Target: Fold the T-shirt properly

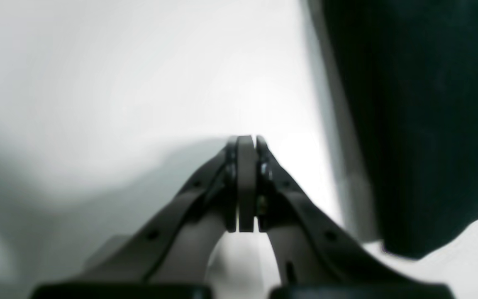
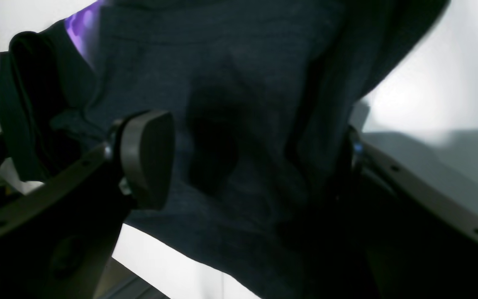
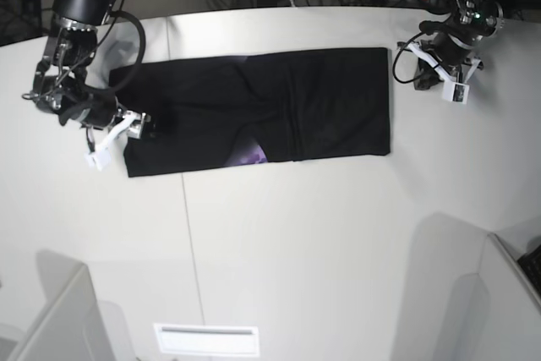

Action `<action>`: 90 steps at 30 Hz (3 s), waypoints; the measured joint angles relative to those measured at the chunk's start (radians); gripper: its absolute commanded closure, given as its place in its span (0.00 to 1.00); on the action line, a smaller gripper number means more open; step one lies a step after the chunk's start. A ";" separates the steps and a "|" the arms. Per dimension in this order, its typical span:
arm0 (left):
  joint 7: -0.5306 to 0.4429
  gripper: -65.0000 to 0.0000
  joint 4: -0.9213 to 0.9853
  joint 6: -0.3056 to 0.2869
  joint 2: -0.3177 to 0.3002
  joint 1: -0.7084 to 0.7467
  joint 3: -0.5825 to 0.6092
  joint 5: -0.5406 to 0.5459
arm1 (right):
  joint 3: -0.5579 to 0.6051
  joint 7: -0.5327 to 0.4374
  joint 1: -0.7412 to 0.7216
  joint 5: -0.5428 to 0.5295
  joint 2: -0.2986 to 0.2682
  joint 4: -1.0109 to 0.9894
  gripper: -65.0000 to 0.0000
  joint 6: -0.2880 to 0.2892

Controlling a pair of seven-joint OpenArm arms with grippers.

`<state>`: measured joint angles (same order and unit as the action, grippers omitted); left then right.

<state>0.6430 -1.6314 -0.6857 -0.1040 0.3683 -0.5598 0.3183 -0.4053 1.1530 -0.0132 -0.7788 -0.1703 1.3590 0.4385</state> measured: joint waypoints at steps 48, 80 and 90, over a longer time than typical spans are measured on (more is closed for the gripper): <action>-0.027 1.00 0.024 0.082 0.008 -0.052 0.319 0.026 | 0.334 0.002 0.064 0.049 0.077 0.488 1.00 -0.245; -0.034 1.00 0.023 0.082 0.006 -0.038 0.319 0.029 | 0.612 -0.048 0.116 0.061 0.192 0.585 1.00 -0.293; -0.034 1.00 0.014 0.079 -0.011 -0.024 0.319 0.029 | 0.688 -0.095 0.111 0.063 0.190 0.550 1.00 -0.296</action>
<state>0.6090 -1.6173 -0.6067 -0.1146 0.3443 -0.2413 0.3477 0.2825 1.0576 0.0978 -0.7155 0.0200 1.9087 0.1429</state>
